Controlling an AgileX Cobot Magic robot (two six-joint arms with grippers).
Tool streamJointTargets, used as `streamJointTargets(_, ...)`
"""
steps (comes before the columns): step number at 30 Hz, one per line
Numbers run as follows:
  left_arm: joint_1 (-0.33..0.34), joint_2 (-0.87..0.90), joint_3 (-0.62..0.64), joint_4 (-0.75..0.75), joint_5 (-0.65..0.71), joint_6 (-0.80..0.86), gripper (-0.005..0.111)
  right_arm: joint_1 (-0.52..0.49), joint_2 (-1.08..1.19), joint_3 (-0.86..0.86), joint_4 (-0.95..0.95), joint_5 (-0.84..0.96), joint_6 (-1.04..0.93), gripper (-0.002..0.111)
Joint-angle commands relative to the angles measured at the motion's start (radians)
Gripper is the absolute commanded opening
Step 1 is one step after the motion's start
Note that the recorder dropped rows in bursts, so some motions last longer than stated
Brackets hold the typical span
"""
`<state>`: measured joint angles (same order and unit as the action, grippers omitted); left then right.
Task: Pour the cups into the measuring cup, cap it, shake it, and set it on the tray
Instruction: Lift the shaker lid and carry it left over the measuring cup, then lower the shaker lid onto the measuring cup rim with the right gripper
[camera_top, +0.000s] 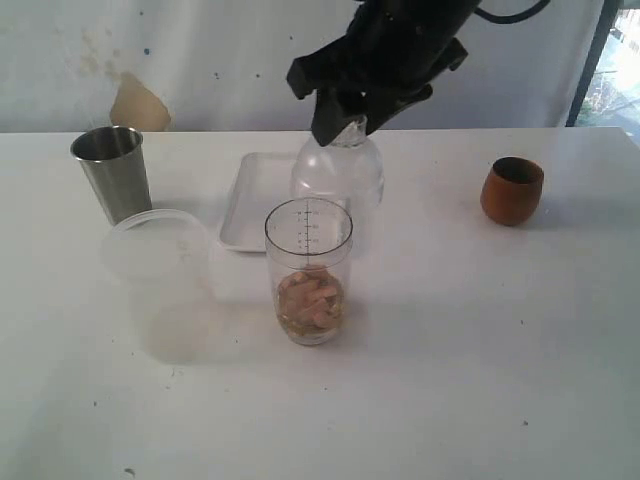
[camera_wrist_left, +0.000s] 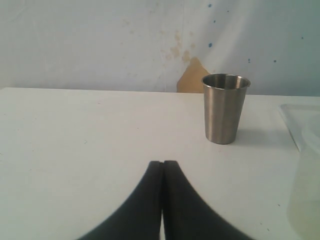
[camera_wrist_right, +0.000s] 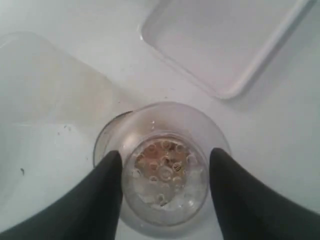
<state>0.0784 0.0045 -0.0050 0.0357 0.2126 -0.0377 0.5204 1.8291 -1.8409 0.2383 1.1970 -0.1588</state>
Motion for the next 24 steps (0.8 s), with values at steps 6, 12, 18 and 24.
streamJointTargets(6, -0.001, -0.004, 0.005, -0.012, -0.01, -0.002, 0.0, 0.093, -0.005, -0.008, -0.009, 0.013, 0.028, 0.0)
streamJointTargets(12, -0.001, -0.004, 0.005, -0.012, -0.01, -0.002, 0.0, 0.1, 0.005, -0.008, -0.078, 0.018, 0.055, 0.0)
streamJointTargets(18, -0.001, -0.004, 0.005, -0.012, -0.01, -0.002, 0.0, 0.1, 0.005, -0.008, -0.133, 0.024, 0.073, 0.0)
streamJointTargets(24, -0.001, -0.004, 0.005, -0.012, -0.01, -0.002, 0.0, 0.1, 0.005, -0.008, -0.145, 0.024, 0.075, 0.0)
